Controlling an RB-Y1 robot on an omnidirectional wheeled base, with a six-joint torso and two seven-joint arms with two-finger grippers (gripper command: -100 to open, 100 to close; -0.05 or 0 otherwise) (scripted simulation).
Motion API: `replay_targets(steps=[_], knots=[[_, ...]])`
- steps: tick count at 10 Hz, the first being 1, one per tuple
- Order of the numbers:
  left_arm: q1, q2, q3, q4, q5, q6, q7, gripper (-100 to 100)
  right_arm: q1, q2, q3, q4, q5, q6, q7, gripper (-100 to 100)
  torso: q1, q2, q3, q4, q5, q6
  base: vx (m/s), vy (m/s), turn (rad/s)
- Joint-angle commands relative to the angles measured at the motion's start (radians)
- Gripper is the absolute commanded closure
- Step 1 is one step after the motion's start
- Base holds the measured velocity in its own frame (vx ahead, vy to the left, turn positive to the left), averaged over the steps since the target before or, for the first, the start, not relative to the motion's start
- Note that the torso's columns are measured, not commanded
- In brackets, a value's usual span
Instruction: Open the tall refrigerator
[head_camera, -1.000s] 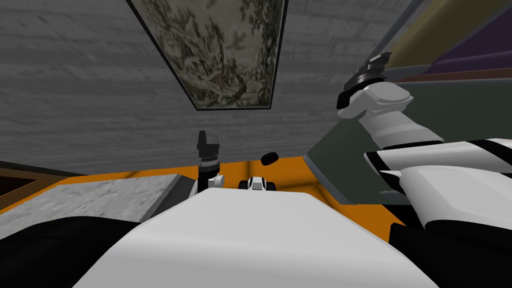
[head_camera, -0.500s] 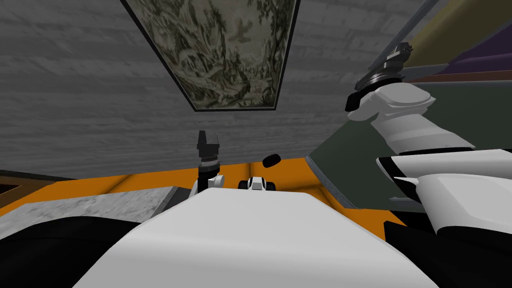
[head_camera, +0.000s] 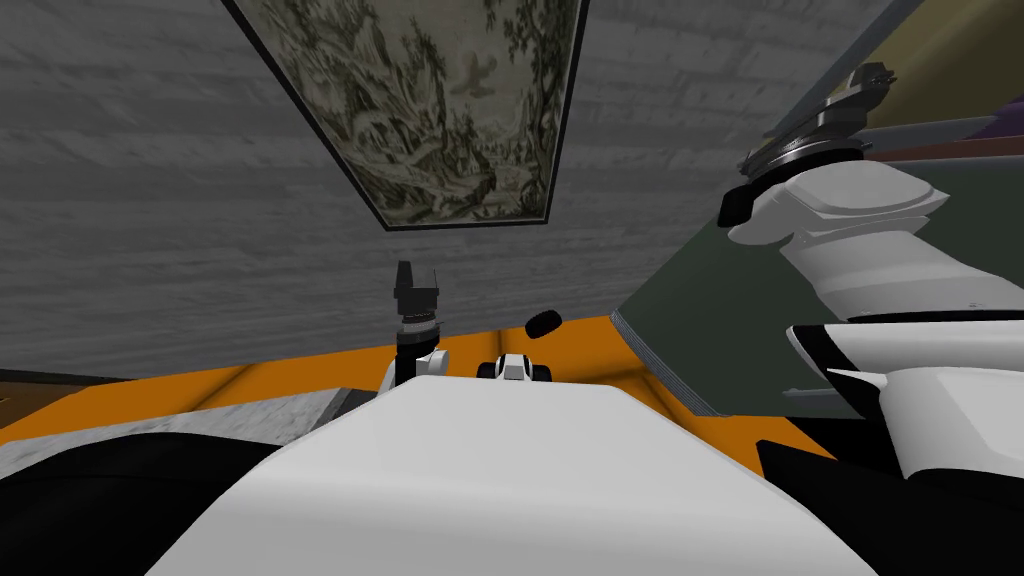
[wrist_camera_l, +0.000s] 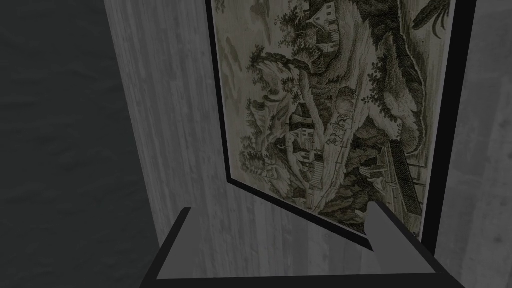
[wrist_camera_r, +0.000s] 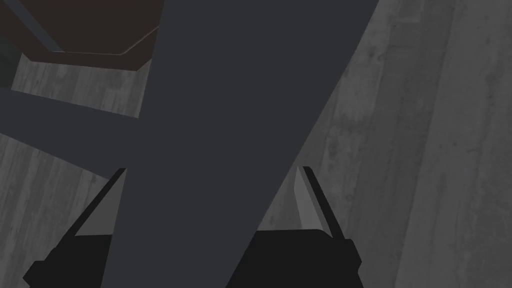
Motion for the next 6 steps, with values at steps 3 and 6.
replay_targets(steps=[3, 6], knots=[[0.0, 0.0, 0.0, 0.0, 0.0, 0.0, 0.0, 0, 0.112, -0.086, -0.059, -0.03, 0.058, -0.037, -0.143, -100, -0.002, 0.002, 0.001, 0.0, -0.001, 0.0, 0.087, 0.068, -0.044], [0.0, 0.0, 0.0, 0.0, 0.0, 0.0, 0.0, 0, 0.169, -0.137, -0.101, -0.045, 0.103, -0.065, -0.228, -100, -0.007, 0.007, 0.005, 0.001, -0.003, 0.0, 0.045, 0.031, -0.023]])
